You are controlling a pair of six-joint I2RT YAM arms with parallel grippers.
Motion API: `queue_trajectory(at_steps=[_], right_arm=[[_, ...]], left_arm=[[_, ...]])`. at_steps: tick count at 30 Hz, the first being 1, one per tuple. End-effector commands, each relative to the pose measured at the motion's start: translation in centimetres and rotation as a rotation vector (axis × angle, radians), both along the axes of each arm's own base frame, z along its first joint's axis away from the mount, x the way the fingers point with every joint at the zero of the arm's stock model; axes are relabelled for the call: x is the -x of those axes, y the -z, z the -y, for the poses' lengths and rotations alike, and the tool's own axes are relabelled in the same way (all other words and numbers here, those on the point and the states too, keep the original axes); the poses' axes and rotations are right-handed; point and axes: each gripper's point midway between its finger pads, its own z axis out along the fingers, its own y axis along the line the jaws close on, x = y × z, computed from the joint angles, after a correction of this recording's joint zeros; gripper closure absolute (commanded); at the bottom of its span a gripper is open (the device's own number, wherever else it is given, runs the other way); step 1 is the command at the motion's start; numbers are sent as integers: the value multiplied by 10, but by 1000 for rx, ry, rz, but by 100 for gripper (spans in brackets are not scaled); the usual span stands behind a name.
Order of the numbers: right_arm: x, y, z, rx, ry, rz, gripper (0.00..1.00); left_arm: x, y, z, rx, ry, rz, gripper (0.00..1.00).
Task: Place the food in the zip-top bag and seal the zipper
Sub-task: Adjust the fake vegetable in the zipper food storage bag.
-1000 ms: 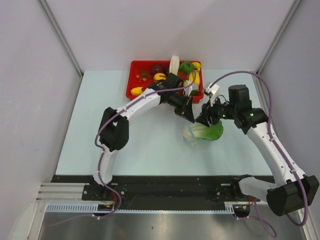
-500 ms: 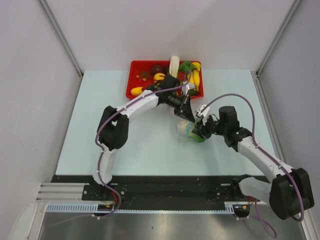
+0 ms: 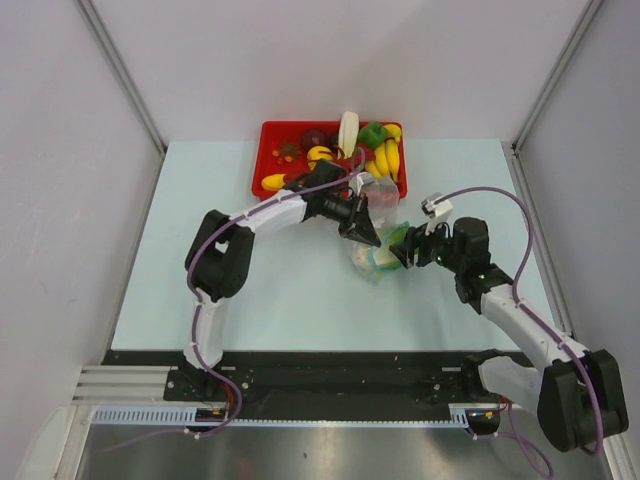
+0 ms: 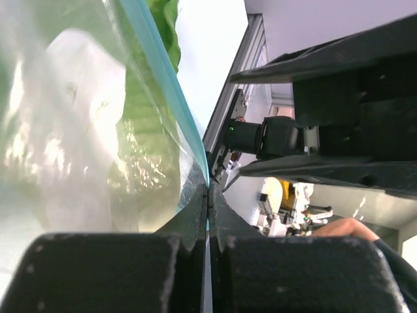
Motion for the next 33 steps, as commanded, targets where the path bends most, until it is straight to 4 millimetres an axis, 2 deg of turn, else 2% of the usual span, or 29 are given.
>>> queue_trajectory(at_steps=[1, 2, 3, 5, 6, 7, 8, 9, 12, 15, 16, 19, 20, 22, 23, 25, 27, 30, 33], right_arm=[[-3, -30, 8, -190, 161, -71, 36], [-2, -33, 12, -274, 220, -150, 36], [3, -28, 18, -303, 261, -229, 35], [6, -26, 32, -394, 354, -372, 30], [15, -9, 34, -457, 431, -543, 30], [20, -4, 36, -494, 449, -625, 27], [26, 7, 36, -506, 477, -707, 26], [36, 21, 33, -551, 530, -853, 25], [36, 28, 19, -632, 561, -993, 21], [25, 23, 11, -704, 579, -983, 16], [25, 30, 8, -704, 586, -1012, 16], [20, 43, -1, -732, 591, -1055, 17], [12, 38, -6, -753, 555, -1019, 18], [7, 44, -10, -766, 566, -1034, 19], [1, 40, -13, -779, 550, -1005, 20], [1, 52, -9, -792, 599, -1050, 22], [-2, 53, -8, -821, 598, -1061, 20], [-9, 46, -19, -897, 551, -1085, 14], [-22, 33, -23, -970, 488, -1062, 16]], left_arm=[[-6, -59, -3, 169, -52, 119, 100], [-11, -63, -1, 200, -67, 164, 100], [-10, -57, -3, 211, -77, 168, 100], [-12, -59, -2, 224, -100, 192, 100], [-11, -53, -2, 219, -111, 190, 100], [-14, -56, 0, 241, -123, 202, 100], [-12, -49, -2, 231, -136, 190, 100], [-14, -50, -1, 229, -160, 194, 100], [-10, -50, 3, 246, -162, 212, 100], [-3, -51, 9, 263, -154, 222, 100], [-3, -53, 11, 269, -156, 228, 100], [3, -55, 16, 292, -151, 209, 100], [7, -57, 19, 296, -137, 208, 100], [10, -59, 21, 306, -125, 213, 100], [12, -61, 22, 311, -122, 211, 100], [12, -64, 22, 319, -119, 213, 100], [14, -61, 23, 313, -117, 209, 100], [20, -58, 28, 314, -84, 192, 100], [24, -57, 32, 327, -71, 158, 100]])
